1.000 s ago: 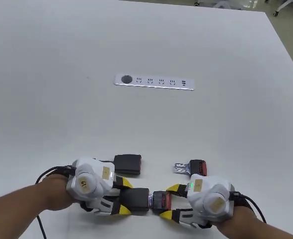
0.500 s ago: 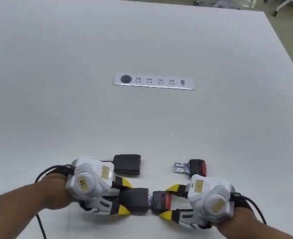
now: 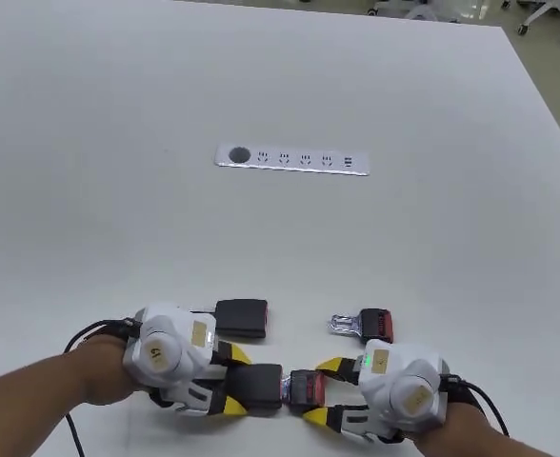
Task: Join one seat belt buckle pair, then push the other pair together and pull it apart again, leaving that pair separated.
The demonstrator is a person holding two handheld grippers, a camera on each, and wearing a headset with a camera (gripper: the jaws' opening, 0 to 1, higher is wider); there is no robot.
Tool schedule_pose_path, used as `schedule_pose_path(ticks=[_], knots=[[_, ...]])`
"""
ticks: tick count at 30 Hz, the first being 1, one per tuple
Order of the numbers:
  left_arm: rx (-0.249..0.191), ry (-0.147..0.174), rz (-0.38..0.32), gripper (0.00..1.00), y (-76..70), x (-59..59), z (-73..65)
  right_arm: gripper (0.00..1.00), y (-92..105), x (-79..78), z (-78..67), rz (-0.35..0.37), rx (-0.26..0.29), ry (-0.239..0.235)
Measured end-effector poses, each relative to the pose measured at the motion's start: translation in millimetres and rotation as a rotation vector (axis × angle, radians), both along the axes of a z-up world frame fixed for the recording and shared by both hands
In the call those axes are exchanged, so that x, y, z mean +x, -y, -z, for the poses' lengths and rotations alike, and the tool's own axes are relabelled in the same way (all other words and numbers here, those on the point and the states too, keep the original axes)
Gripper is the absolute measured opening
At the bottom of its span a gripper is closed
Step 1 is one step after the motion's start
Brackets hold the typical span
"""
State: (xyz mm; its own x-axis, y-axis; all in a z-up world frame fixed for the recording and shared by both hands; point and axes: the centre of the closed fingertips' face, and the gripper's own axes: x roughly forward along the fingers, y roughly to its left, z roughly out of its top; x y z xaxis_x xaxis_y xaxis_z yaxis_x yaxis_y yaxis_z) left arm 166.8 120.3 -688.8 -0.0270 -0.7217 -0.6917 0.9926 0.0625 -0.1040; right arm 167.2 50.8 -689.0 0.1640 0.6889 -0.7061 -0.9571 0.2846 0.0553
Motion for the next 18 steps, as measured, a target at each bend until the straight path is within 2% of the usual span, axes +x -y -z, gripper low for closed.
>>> schedule_pose_path(ticks=[18], knots=[[0.014,0.004,0.007,0.33,-0.6,-0.6,0.6,0.32,0.4,-1.1,-0.8,0.011,0.004,0.004]])
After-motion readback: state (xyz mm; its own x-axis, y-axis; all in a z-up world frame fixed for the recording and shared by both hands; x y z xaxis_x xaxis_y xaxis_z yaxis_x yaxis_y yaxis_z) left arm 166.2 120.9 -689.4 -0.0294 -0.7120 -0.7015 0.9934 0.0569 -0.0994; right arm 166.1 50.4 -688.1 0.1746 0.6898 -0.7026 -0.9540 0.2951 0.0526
